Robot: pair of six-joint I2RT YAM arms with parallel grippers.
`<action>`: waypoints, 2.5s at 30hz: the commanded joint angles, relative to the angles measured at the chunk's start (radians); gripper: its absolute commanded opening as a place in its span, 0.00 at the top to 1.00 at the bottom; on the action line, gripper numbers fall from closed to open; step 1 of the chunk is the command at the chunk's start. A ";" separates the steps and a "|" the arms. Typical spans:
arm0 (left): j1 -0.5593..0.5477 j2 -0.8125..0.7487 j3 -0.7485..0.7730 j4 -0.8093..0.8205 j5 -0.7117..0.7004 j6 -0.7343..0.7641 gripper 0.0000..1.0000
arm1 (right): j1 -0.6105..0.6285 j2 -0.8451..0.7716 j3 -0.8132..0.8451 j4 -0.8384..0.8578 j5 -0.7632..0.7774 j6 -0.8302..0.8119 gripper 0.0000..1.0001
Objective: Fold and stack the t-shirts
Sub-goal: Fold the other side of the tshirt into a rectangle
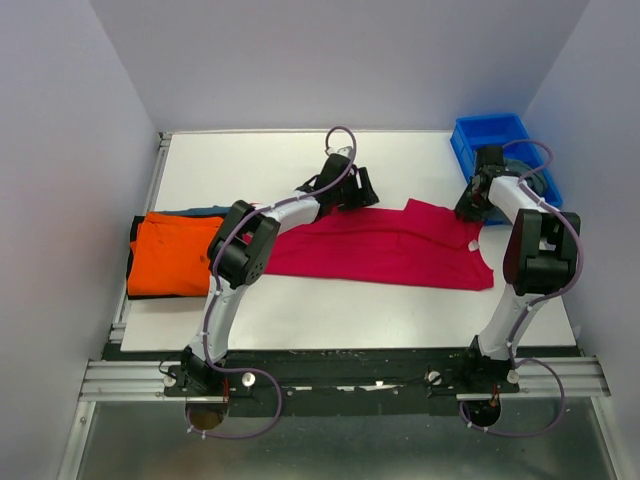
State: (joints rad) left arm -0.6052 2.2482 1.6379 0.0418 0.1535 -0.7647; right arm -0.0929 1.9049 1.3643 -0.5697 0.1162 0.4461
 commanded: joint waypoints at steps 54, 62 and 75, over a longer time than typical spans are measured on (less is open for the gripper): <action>-0.033 -0.006 0.063 -0.074 0.021 0.058 0.24 | 0.016 -0.104 -0.063 -0.016 0.007 -0.030 0.99; -0.034 -0.002 0.065 -0.077 0.012 0.062 0.24 | 0.021 -0.299 -0.296 0.036 -0.090 0.006 0.99; -0.038 0.007 0.085 -0.086 0.024 0.076 0.24 | 0.024 -0.560 -0.573 0.059 -0.207 0.026 0.80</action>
State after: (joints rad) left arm -0.6327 2.2482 1.6760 -0.0349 0.1547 -0.7113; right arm -0.0719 1.3792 0.8124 -0.5053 -0.0769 0.4698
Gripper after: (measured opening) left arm 0.762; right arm 0.178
